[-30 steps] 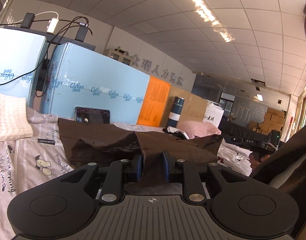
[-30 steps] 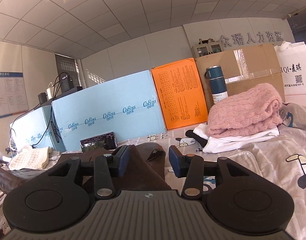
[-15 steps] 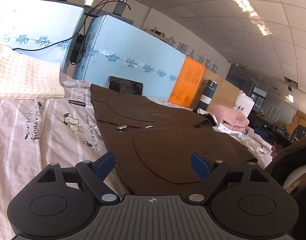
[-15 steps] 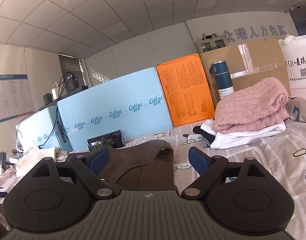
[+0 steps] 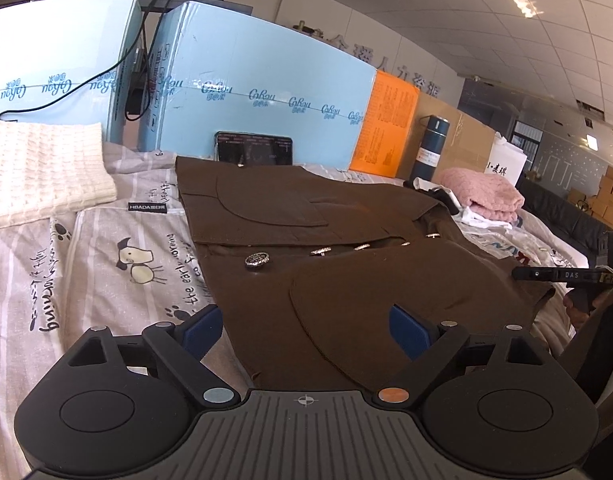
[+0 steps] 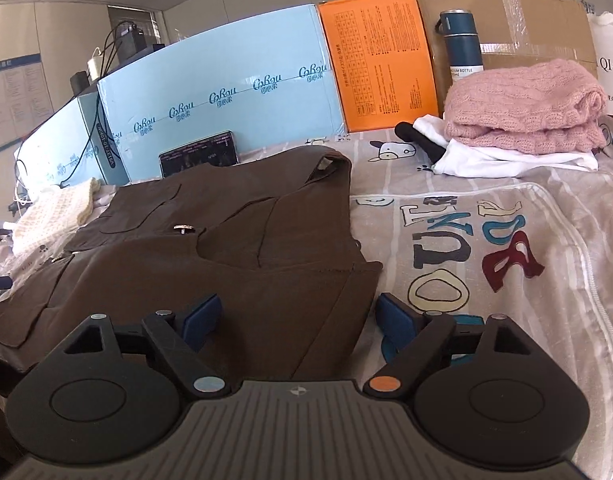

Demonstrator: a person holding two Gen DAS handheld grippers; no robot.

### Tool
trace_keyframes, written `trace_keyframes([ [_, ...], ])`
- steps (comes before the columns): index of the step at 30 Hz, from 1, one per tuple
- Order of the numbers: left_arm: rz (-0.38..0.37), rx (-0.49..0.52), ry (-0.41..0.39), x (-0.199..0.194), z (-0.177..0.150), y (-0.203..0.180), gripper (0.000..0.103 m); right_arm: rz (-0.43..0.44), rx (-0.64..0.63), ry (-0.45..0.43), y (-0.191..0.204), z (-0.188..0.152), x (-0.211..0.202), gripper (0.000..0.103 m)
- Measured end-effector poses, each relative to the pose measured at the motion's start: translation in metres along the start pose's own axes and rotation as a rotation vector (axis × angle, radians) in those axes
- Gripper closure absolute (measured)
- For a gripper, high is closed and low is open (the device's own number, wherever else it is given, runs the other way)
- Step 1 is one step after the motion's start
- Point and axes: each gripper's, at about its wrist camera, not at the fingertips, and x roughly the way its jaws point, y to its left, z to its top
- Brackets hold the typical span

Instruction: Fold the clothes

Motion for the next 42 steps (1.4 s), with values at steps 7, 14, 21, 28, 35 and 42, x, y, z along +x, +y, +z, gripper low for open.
trace_keyframes([
  [7,-0.037,0.034,0.106,0.036,0.021,0.017,0.011,-0.041,-0.082,-0.007,-0.004,0.000,-0.004,0.079],
  [14,-0.112,0.051,0.133,0.053,0.030,0.021,0.011,-0.100,-0.047,-0.113,-0.005,0.023,-0.020,0.033],
  [21,-0.008,0.014,0.148,0.059,0.030,0.033,0.011,0.129,-0.150,-0.146,0.040,0.052,-0.003,0.028],
  [28,-0.051,0.049,0.114,0.053,0.030,0.022,0.009,0.151,-0.386,0.006,0.093,0.046,0.052,0.028],
  [35,-0.085,0.054,0.121,0.058,0.032,0.021,0.010,0.132,-0.425,0.067,0.097,0.032,0.066,0.024],
  [42,-0.088,0.091,0.095,0.065,0.035,0.022,0.016,0.135,-0.383,0.087,0.092,0.028,0.069,0.021],
])
